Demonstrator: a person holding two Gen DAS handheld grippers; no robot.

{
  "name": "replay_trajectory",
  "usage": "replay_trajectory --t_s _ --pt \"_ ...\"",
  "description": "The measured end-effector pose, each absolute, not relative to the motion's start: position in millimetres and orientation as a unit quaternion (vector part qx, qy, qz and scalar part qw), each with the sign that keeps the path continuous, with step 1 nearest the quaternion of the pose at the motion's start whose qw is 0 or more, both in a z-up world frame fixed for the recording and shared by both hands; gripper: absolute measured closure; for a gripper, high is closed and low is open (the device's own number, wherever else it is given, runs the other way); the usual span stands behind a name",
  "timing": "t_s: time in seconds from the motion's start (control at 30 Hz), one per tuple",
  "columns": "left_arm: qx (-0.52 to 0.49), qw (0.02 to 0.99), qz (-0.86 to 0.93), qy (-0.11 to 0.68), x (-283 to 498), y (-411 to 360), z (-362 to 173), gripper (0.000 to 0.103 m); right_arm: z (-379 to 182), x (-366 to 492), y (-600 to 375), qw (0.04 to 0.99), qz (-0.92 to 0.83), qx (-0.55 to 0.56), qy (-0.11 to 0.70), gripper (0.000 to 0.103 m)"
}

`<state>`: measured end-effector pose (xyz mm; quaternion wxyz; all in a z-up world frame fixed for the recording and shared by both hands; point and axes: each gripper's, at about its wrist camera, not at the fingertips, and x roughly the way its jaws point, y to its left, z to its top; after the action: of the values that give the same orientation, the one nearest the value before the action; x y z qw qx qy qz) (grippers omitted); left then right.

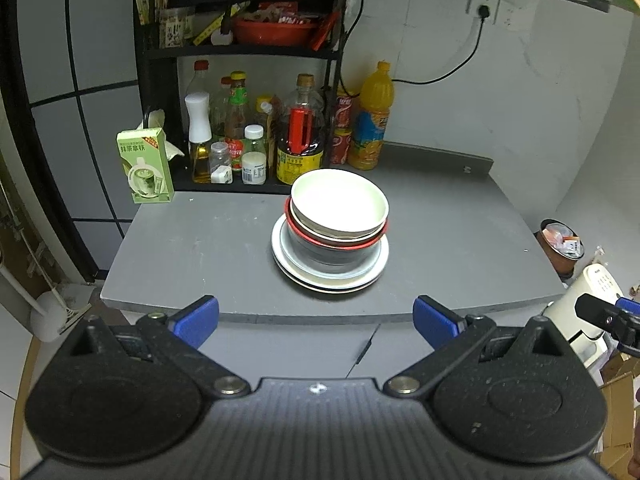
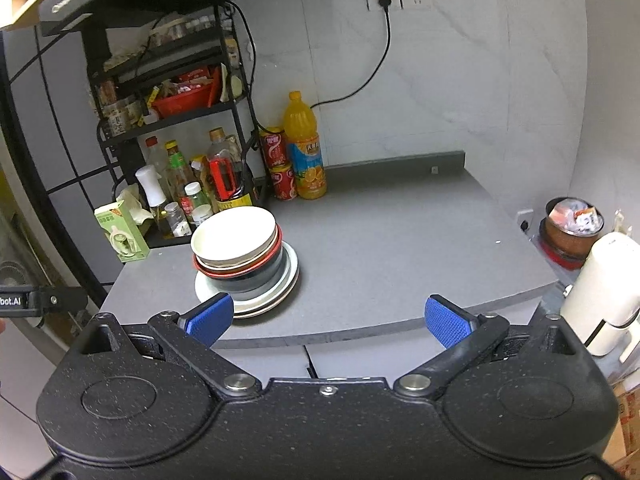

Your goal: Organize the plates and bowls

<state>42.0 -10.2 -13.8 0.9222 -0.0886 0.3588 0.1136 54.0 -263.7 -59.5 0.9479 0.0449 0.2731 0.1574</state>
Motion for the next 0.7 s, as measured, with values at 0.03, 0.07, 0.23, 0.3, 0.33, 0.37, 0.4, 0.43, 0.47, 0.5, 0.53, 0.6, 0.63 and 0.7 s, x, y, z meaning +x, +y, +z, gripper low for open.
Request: replay_trajectory --t_s 0.03,0.07,0.23,0.3,0.33,0.37,0.4,0.43,0.47,0.5,0.53,0.6,0.63,0.7 --pt "-0.087 0.924 0.114 0.354 37.8 -12.4 -12.0 0.001 -58.9 50.6 -264.7 0.949 0.154 0.044 0.271 0.000" --pt "-0.086 0.926 0.113 0.350 34.0 -14.0 -10.3 0.001 -58.5 47.4 -265.6 0.950 0.151 0.043 0.270 0.000" --pt "-0.081 0.932 0.108 0.337 17.4 -22.6 -3.3 0.001 -58.1 30.9 -273.4 0.954 0.139 0.043 0.260 0.000" --pt "-0.077 0.934 0.108 0.331 12.0 -25.8 -1.2 0.001 -58.6 25.0 -275.9 0.956 0.136 0.043 0.258 0.000" --pt "-0.075 0.936 0.107 0.328 9.5 -27.1 -0.6 0.001 -58.9 22.9 -276.4 0.956 0.133 0.042 0.257 0.000" --pt "-0.074 0.937 0.105 0.325 7.1 -28.1 -0.5 0.001 -59.0 20.4 -276.4 0.957 0.128 0.041 0.257 0.000" --pt "-0.074 0.938 0.103 0.324 5.9 -29.0 -0.7 0.001 -58.8 18.1 -275.8 0.958 0.124 0.039 0.257 0.000" --pt "-0.075 0.938 0.100 0.323 3.7 -29.7 -1.1 0.001 -58.9 15.0 -275.6 0.959 0.118 0.038 0.256 0.000" --pt "-0.076 0.939 0.095 0.323 1.7 -30.2 -1.8 0.001 -59.2 11.9 -275.6 0.959 0.116 0.037 0.255 0.000" --pt "-0.077 0.939 0.092 0.323 -0.7 -31.3 -2.3 0.001 -59.6 8.8 -276.1 0.959 0.116 0.037 0.254 0.000" --pt "-0.076 0.939 0.090 0.324 -2.1 -32.3 -3.4 0.001 -60.1 6.2 -276.5 0.960 0.116 0.038 0.253 0.000" --pt "-0.073 0.938 0.088 0.326 -5.2 -34.0 -6.4 0.001 -61.8 2.5 -277.3 0.960 0.115 0.036 0.253 0.000" --pt "-0.073 0.938 0.086 0.327 -6.4 -34.5 -7.9 0.001 -62.7 1.2 -277.0 0.960 0.115 0.035 0.254 0.000" --pt "-0.073 0.938 0.084 0.329 -9.0 -36.3 -10.7 0.001 -64.3 -0.2 -276.4 0.959 0.118 0.032 0.256 0.000"
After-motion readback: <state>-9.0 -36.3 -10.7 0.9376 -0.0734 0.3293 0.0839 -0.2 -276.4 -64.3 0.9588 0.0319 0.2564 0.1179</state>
